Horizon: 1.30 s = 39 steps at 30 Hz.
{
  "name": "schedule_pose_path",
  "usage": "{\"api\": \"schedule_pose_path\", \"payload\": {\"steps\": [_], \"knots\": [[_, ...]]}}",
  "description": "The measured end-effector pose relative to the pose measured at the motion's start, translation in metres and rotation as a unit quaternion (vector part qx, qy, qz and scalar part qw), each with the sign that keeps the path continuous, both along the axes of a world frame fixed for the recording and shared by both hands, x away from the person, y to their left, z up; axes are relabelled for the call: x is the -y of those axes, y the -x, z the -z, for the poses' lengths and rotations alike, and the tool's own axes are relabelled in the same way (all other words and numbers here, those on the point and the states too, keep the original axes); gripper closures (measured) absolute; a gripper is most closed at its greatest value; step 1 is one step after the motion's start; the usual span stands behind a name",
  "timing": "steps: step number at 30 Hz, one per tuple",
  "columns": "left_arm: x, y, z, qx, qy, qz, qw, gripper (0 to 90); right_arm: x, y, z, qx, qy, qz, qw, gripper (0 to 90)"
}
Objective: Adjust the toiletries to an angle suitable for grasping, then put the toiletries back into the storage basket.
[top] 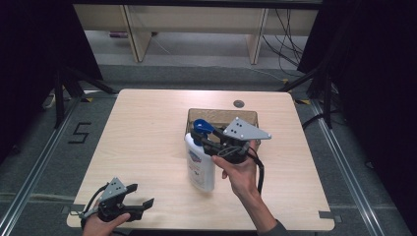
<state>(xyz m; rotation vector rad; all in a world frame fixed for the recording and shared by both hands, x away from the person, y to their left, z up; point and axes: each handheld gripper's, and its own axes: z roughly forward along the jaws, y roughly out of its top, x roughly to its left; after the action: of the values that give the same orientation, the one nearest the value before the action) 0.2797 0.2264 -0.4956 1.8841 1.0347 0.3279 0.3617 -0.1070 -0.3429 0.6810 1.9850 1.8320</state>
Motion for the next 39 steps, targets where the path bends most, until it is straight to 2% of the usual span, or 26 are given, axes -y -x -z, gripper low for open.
{"api": "schedule_pose_path", "payload": {"steps": [2, 3, 6, 7, 8, 11, 14, 17, 19, 21, 24, 27, 29, 32, 34, 37, 39], "knots": [[-0.001, 0.0, -0.001, 0.0, -0.006, 0.001, 1.0, 16.6, 0.001, -0.001, -0.001, 0.006, 0.003, 0.003, 1.0, 66.2], [-0.001, 0.0, -0.001, 0.0, -0.006, 0.001, 1.0, 16.6, 0.001, 0.0, -0.001, -0.003, 0.002, 0.001, 1.0, 66.2], [0.0, -0.001, 0.0, -0.002, -0.003, -0.003, 1.0, 16.6, 0.002, -0.001, -0.001, -0.004, 0.001, 0.001, 1.0, 66.2], [-0.001, -0.001, -0.001, -0.003, -0.006, -0.001, 1.0, 16.6, 0.003, -0.001, -0.002, -0.001, 0.008, 0.004, 1.0, 66.2], [0.001, -0.001, 0.0, -0.003, 0.002, -0.005, 1.0, 16.6, 0.003, -0.001, -0.002, -0.004, 0.0, 0.002, 1.0, 66.2], [0.003, -0.001, -0.001, -0.001, 0.005, -0.001, 1.0, 16.6, 0.005, -0.001, -0.002, 0.001, 0.0, 0.001, 1.0, 66.2], [0.005, 0.0, -0.002, -0.002, -0.004, 0.001, 1.0, 16.6, 0.008, -0.002, -0.003, -0.001, -0.001, -0.002, 1.0, 66.2], [0.005, 0.001, -0.002, -0.003, 0.002, -0.004, 1.0, 16.6, 0.012, -0.005, -0.003, 0.001, -0.009, 0.003, 1.0, 66.3], [0.004, 0.0, -0.003, -0.006, -0.004, -0.006, 1.0, 16.6, 0.016, -0.005, -0.006, 0.007, -0.012, 0.001, 0.9999, 66.3], [0.005, -0.001, -0.002, -0.004, 0.002, -0.002, 1.0, 16.6, 0.017, -0.004, -0.007, 0.009, -0.005, 0.009, 0.9999, 66.3], [0.004, -0.001, -0.001, -0.006, -0.001, -0.003, 1.0, 16.6, 0.02, -0.005, -0.009, 0.009, -0.009, 0.013, 0.9998, 66.3], [0.004, 0.001, -0.001, -0.004, 0.005, -0.006, 1.0, 16.6, 0.021, -0.006, -0.011, 0.006, -0.014, 0.013, 0.9998, 66.3], [0.003, 0.003, -0.003, -0.006, -0.006, -0.008, 0.9999, 16.6, 0.022, -0.006, -0.011, 0.012, -0.013, 0.015, 0.9997, 66.3], [0.003, 0.003, -0.002, -0.004, 0.002, -0.001, 1.0, 16.6, 0.023, -0.006, -0.011, 0.001, -0.014, 0.019, 0.9997, 66.3], [0.003, 0.003, -0.002, -0.003, 0.0, 0.001, 1.0, 16.6, 0.025, -0.008, -0.011, 0.01, -0.01, 0.021, 0.9997, 66.3], [0.004, 0.003, -0.002, -0.008, -0.002, -0.005, 1.0, 16.6, 0.026, -0.008, -0.012, 0.011, -0.014, 0.023, 0.9996, 66.3], [0.003, 0.002, -0.001, -0.007, -0.002, 0.0, 1.0, 16.6, 0.029, -0.008, -0.014, 0.009, -0.016, 0.026, 0.9995, 66.3]]}}
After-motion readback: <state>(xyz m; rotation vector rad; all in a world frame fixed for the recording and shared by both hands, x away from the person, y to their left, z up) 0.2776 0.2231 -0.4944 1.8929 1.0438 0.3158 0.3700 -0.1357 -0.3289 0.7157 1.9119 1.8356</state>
